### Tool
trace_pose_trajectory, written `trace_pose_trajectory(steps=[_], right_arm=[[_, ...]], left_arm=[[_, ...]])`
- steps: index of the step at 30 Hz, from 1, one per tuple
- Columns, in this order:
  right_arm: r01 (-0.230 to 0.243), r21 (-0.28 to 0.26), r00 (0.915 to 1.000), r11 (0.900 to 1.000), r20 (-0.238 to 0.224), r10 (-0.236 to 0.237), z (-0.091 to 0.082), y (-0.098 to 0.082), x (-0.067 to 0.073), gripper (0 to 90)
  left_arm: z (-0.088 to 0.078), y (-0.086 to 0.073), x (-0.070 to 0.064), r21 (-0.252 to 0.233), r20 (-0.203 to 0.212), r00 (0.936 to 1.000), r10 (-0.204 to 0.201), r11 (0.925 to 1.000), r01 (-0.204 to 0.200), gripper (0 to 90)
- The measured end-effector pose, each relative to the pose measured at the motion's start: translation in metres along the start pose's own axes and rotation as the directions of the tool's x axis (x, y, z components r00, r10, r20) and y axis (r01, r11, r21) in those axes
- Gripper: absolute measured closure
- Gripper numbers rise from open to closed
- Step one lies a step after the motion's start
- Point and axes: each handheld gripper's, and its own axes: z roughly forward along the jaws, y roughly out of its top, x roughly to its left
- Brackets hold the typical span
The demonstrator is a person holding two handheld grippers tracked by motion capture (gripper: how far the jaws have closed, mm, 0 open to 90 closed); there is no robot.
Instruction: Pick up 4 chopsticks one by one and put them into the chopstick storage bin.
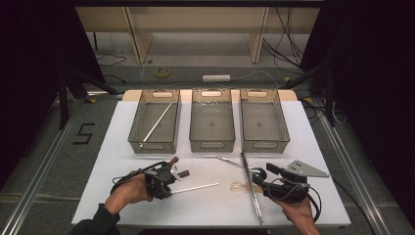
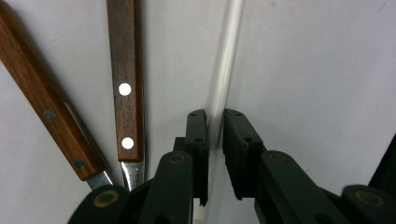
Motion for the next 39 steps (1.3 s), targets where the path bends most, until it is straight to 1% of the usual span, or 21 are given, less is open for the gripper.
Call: trace_pose_trajectory(steps=[2,4,5,12,14,15,16,17,18,19,22,26,27,29,31,35,36,38,39], right_arm=[[-0.001,-0.002,1.0000,1.000,0.000,0.001,0.000,0.000,0.000,30.3],[-0.002,-0.001,1.0000,1.000,0.000,0.002,0.000,0.000,0.000,30.3],[-0.001,-0.001,1.0000,1.000,0.000,0.001,0.000,0.000,0.000,30.3],[-0.002,0.000,1.0000,1.000,0.001,0.002,0.000,0.000,0.000,30.3],[-0.001,-0.001,1.0000,1.000,0.002,0.001,0.000,0.000,0.000,30.3],[-0.001,-0.001,1.0000,1.000,0.002,0.001,-0.001,0.000,-0.001,30.3],[-0.001,-0.002,1.0000,1.000,0.002,0.001,-0.001,0.000,-0.001,30.3],[-0.001,-0.002,1.0000,1.000,0.003,0.001,-0.001,0.000,-0.001,30.3],[0.000,-0.002,1.0000,1.000,0.003,0.000,-0.001,0.000,-0.001,30.3],[0.000,-0.002,1.0000,1.000,0.004,0.000,-0.001,0.000,-0.001,30.3],[-0.002,-0.001,1.0000,1.000,0.005,0.002,-0.001,0.000,-0.001,30.3],[0.000,-0.001,1.0000,1.000,0.005,0.000,-0.001,0.000,-0.001,30.4],[0.000,0.000,1.0000,1.000,0.005,0.000,-0.001,0.000,-0.001,30.3],[0.000,0.000,1.0000,1.000,0.005,0.000,-0.001,0.000,-0.001,30.3],[-0.001,0.000,1.0000,1.000,0.005,0.001,-0.001,0.000,-0.001,30.3],[-0.001,-0.001,1.0000,1.000,0.005,0.001,-0.001,0.000,-0.001,30.3],[-0.001,-0.001,1.0000,1.000,0.005,0.001,-0.001,0.000,-0.001,30.3],[0.000,0.000,1.0000,1.000,0.006,0.000,-0.001,0.000,-0.001,30.3],[-0.001,0.000,1.0000,1.000,0.006,0.001,-0.001,0.000,-0.001,30.3]], left_arm=[[0.000,0.001,-0.001,0.003,-0.001,0.9999,0.013,0.9999,-0.013,82.3],[0.000,0.000,-0.001,0.002,0.001,0.9999,0.017,0.9999,-0.017,82.5],[0.000,0.000,0.000,0.008,0.002,0.9996,0.027,0.9996,-0.027,82.7],[0.000,-0.001,-0.001,-0.008,0.000,0.9996,0.028,0.9996,-0.028,83.5],[-0.001,-0.002,0.000,-0.015,0.005,0.9997,0.022,0.9997,-0.022,83.6],[-0.001,-0.002,0.000,-0.011,0.008,0.9995,0.030,0.9995,-0.030,83.6],[-0.002,-0.002,0.000,-0.015,0.013,0.9995,0.027,0.9995,-0.027,83.6],[-0.003,-0.002,0.000,-0.024,0.016,0.9996,0.021,0.9995,-0.021,83.6],[-0.005,-0.002,0.000,-0.033,0.009,0.9997,0.022,0.9992,-0.022,83.7],[-0.007,-0.002,0.000,-0.053,-0.002,1.0000,0.005,0.9986,-0.005,83.7],[-0.017,-0.003,0.002,-0.097,-0.004,0.9999,-0.013,0.9952,0.013,83.7],[-0.025,-0.003,0.002,-0.132,0.003,0.9997,-0.024,0.9909,0.024,83.8],[-0.026,-0.003,0.002,-0.143,0.008,0.9994,-0.035,0.9890,0.035,83.8],[-0.030,-0.003,0.003,-0.161,0.014,0.9990,-0.042,0.9860,0.044,83.7],[-0.033,-0.002,0.003,-0.190,0.015,0.9983,-0.056,0.9800,0.058,83.7],[-0.041,-0.001,0.005,-0.250,0.017,0.9959,-0.089,0.9640,0.091,83.7],[-0.043,-0.001,0.006,-0.267,0.006,0.9956,-0.093,0.9592,0.092,83.7],[-0.048,-0.002,0.008,-0.307,0.000,0.9925,-0.122,0.9447,0.116,83.7],[-0.050,-0.002,0.009,-0.327,-0.005,0.9897,-0.143,0.9355,0.133,83.7]])
